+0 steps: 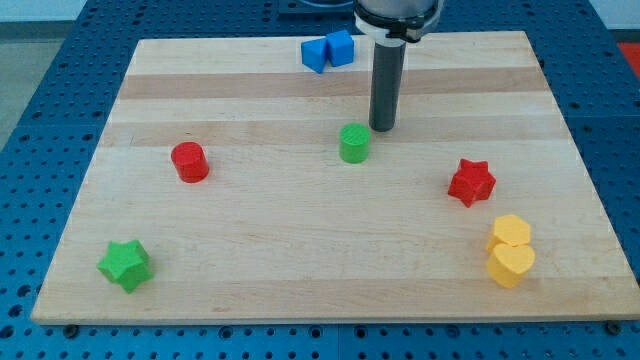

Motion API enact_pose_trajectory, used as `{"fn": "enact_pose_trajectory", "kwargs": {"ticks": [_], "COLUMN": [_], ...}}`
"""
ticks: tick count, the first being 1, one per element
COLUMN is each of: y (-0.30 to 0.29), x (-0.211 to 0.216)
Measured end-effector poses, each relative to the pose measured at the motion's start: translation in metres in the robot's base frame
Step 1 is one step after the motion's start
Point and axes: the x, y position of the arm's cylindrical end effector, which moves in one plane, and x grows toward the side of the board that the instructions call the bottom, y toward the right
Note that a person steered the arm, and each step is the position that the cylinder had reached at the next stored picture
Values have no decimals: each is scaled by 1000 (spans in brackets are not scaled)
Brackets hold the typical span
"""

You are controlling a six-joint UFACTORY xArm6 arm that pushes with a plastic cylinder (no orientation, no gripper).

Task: Move the green circle closer to the green star

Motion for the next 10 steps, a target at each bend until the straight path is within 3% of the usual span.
{"fn": "enact_pose_trajectory", "kwargs": {"ticks": [2, 4, 10], "y": [-17, -70, -46], "x": [6, 28, 36]}}
